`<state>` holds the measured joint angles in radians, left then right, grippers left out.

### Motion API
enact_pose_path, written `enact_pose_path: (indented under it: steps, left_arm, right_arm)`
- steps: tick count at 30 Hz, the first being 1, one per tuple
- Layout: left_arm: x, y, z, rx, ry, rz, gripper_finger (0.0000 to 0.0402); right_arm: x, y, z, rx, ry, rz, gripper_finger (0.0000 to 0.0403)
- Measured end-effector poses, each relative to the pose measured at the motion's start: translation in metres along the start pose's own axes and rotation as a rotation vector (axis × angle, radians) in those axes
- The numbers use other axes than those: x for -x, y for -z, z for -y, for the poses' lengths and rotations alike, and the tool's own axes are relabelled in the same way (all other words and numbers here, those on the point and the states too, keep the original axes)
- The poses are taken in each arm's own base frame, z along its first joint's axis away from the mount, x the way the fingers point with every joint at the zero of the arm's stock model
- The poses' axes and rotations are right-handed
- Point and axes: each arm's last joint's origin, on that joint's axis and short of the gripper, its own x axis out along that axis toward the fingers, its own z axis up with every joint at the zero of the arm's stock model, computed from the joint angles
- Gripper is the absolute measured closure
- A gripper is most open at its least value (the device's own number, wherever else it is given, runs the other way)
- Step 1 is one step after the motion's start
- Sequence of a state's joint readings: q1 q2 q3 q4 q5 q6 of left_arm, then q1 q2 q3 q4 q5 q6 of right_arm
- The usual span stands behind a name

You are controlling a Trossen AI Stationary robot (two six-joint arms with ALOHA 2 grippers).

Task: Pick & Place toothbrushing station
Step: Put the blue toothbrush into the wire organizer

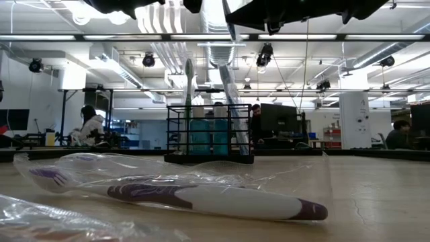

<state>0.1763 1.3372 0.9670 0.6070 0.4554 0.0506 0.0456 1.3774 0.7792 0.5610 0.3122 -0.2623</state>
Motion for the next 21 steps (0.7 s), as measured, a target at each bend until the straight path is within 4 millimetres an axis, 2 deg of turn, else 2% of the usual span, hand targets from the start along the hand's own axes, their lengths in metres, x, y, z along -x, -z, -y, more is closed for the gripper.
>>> enact_pose_path:
  steps: [4,8,15,21]
  left_arm:
    - [-0.0026,0.0009,-0.0004,-0.03,0.004,-0.014,0.0298]
    - [-0.0025,0.0023,-0.0006,-0.065,0.002,-0.028,0.0379]
    - [-0.0023,0.0025,-0.0005,-0.068,0.003,-0.033,0.0387]
    - [0.0009,-0.0008,0.001,-0.067,0.007,-0.044,0.0387]
  right_arm:
    - [-0.0011,0.0017,0.0001,0.002,0.001,-0.007,0.0381]
    - [-0.0012,0.0026,-0.0004,0.008,-0.007,-0.013,0.0381]
    - [-0.0012,0.0028,-0.0005,-0.006,-0.008,-0.015,0.0366]
    - [0.0022,-0.0024,0.002,-0.036,-0.004,0.006,0.0311]
